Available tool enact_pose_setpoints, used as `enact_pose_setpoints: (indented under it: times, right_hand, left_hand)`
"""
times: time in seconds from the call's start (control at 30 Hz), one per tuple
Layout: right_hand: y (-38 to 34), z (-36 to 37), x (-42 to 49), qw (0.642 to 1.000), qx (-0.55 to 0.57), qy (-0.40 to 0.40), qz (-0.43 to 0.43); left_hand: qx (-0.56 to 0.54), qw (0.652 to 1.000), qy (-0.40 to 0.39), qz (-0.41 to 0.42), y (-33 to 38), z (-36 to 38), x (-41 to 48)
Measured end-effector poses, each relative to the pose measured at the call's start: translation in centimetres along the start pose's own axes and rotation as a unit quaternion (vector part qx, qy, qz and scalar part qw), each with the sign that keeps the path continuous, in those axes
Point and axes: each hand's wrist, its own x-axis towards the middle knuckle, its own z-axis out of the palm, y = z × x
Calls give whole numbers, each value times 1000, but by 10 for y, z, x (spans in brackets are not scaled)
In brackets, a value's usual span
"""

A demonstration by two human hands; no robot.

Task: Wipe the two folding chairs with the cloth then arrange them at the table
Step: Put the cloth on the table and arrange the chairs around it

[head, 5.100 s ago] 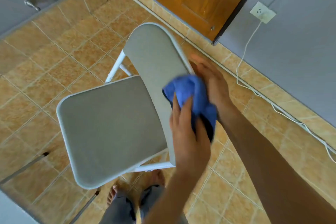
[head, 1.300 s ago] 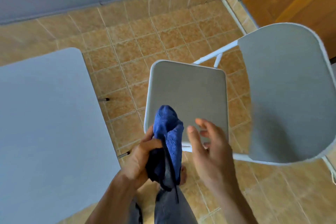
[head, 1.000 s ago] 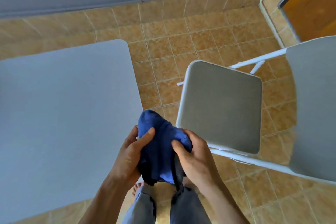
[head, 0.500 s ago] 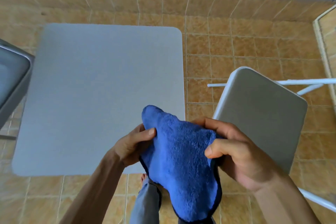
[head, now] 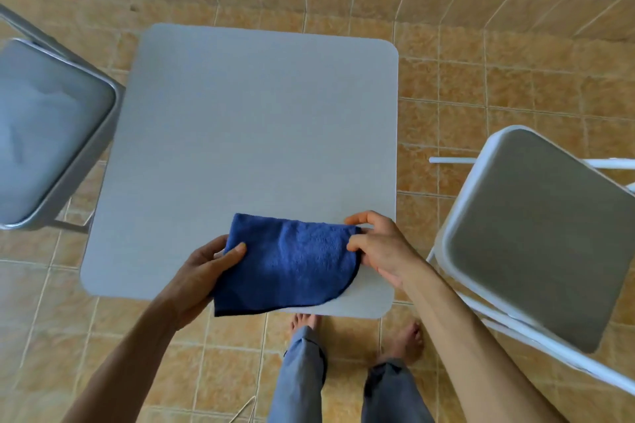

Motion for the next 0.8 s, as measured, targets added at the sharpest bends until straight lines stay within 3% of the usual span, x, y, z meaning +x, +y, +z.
enact_pose_setpoints:
  times: [0.1, 0.17, 0.2, 0.27, 0.33, 0.4, 0.5, 0.57, 0.67, 0.8]
  right_hand:
    - [5, 21, 14, 978, -155, 116, -78]
    - [12, 35, 10, 934, -266, 160, -177]
    - [17, 43, 5, 911, -308, 153, -228]
    - [36, 62, -3, 870, -387, 88, -292]
    - [58, 82, -12, 822, -488, 23, -294]
    - [75, 92, -13, 788, -554, 2, -268]
    - [80, 92, -10, 768, -591, -9, -246]
    - [75, 90, -18, 769, -596, -19, -230]
    - [59, 79, -51, 822, -524, -14, -222]
    - [44, 17, -121, 893, -403, 56, -194]
  left_hand:
    - [165, 973, 156, 50, -20, -9, 19]
    - [323, 896, 293, 86, -30, -9, 27]
    - [363, 865, 323, 127, -32, -3, 27]
    - [441, 824, 278, 223, -44, 13, 27]
    - [542, 778, 199, 249, -65, 28, 28]
    - [571, 776, 167, 207, -84, 32, 30]
    - [571, 787, 162, 172, -91, 28, 31]
    - [559, 802, 164, 133, -82, 33, 27]
    - [539, 824, 156, 75, -57, 46, 13]
    - [535, 828, 91, 140, -27, 114, -16]
